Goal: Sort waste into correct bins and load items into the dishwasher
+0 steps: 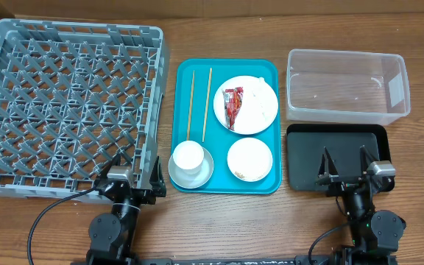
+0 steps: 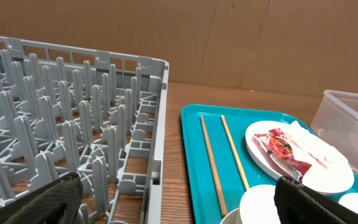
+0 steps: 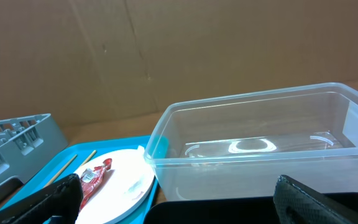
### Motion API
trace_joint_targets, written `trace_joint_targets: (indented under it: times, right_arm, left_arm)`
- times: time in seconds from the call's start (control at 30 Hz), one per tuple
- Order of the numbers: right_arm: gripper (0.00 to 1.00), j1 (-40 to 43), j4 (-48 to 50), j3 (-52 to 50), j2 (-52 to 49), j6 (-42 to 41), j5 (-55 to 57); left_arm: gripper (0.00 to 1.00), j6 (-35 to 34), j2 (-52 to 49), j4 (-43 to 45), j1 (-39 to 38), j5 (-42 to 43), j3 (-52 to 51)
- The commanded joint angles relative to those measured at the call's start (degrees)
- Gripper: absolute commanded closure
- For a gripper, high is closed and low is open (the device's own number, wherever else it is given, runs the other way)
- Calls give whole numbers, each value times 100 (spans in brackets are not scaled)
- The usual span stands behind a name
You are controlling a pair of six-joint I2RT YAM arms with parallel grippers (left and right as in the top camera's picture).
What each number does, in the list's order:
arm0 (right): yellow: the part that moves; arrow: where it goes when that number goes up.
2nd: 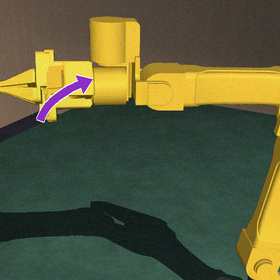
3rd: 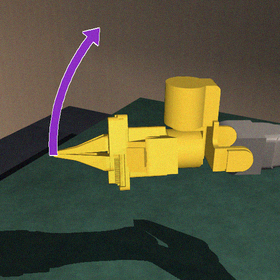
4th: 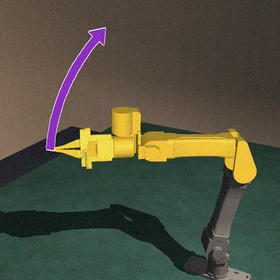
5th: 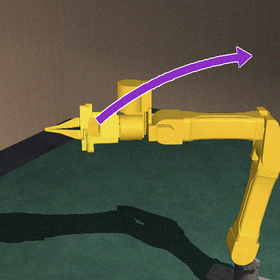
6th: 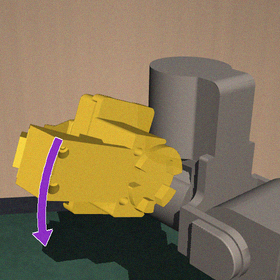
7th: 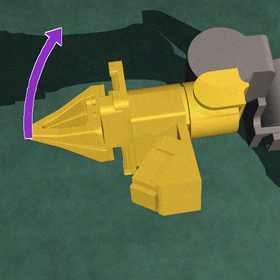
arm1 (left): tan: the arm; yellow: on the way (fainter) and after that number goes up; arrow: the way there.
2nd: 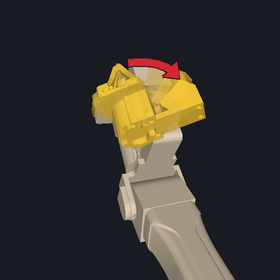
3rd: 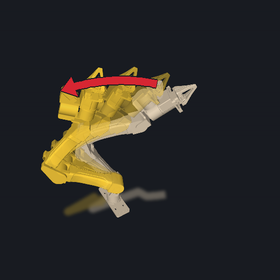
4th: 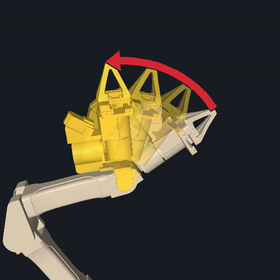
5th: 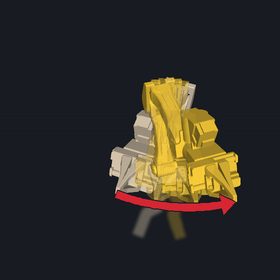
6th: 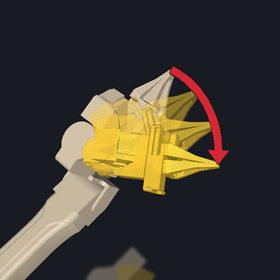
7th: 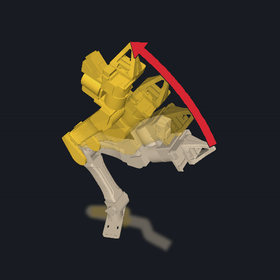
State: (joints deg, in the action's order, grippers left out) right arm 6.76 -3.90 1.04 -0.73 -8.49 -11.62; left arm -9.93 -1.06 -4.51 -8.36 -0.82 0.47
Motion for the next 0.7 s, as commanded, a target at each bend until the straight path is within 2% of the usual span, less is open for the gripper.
trace_joint_targets:
  times: [0.0, 0.67]
  right_arm:
    - [0, 17, 42, -59, 57, 42, 13]
    - [0, 17, 42, -59, 57, 42, 13]
  left_arm:
    - [0, 94, 37, 7, 31, 44, -15]
    - [0, 44, 37, 37, 31, 243, -15]
